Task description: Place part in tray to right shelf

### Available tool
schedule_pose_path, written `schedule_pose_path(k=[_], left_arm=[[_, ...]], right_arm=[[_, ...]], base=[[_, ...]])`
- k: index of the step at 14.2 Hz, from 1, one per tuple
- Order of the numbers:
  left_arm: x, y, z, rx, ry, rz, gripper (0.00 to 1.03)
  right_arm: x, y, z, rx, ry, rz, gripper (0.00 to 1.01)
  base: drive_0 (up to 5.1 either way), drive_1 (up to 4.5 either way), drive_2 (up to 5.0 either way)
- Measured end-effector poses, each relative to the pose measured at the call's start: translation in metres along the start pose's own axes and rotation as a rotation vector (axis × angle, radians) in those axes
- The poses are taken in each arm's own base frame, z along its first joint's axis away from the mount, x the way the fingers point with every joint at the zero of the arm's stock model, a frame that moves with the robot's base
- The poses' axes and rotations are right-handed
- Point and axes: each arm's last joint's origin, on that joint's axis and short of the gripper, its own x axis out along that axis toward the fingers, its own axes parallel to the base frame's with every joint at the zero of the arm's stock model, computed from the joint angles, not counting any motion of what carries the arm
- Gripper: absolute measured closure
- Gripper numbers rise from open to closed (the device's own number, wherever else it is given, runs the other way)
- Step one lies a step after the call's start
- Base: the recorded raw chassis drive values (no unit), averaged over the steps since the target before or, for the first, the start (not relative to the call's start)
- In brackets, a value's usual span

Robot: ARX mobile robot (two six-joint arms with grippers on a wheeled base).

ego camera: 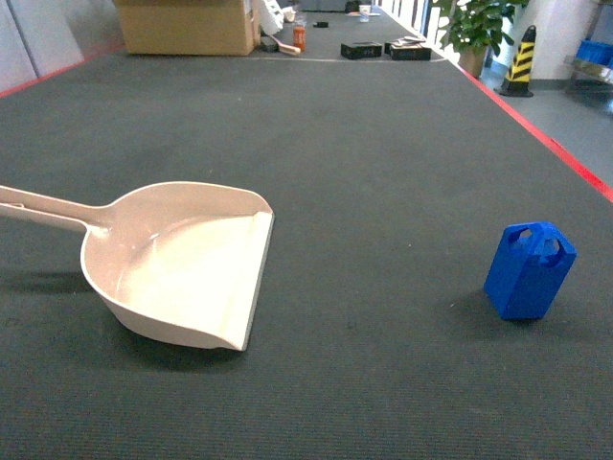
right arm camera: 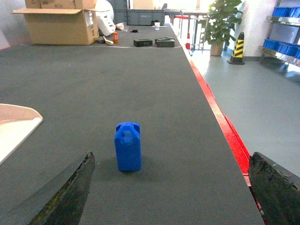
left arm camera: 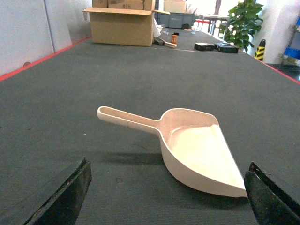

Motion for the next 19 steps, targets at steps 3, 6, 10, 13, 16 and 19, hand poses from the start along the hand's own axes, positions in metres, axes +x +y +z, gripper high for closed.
schedule_pose_path(k=[3,6,10,13,16,19], left_arm=[[0.0000,0.0000,0.0000,0.000,0.000,0.000,0.05],[0.0000,0.0000,0.0000,0.000,0.000,0.000,0.05],[0.0000,0.0000,0.0000,0.000,0.000,0.000,0.05],[0.0000,0.0000,0.0000,0.000,0.000,0.000,0.05],[0.0000,0.0000,0.0000,0.000,0.000,0.000,0.05],[0.0000,0.0000,0.0000,0.000,0.000,0.000,0.05]], right_arm=[[0.0000,0.0000,0.0000,0.000,0.000,0.000,0.03],[0.0000,0.0000,0.0000,0.000,0.000,0.000,0.03],[0.0000,0.0000,0.0000,0.000,0.000,0.000,0.03],[0.0000,0.0000,0.0000,0.000,0.000,0.000,0.03],[0.0000,0.0000,0.0000,0.000,0.000,0.000,0.03],[0.0000,0.0000,0.0000,0.000,0.000,0.000,0.03]], base=[[0.0,0.00,0.0],[0.0,0.00,0.0],[0.0,0.00,0.0],[0.0,0.00,0.0],[0.0,0.00,0.0],[0.0,0.00,0.0]])
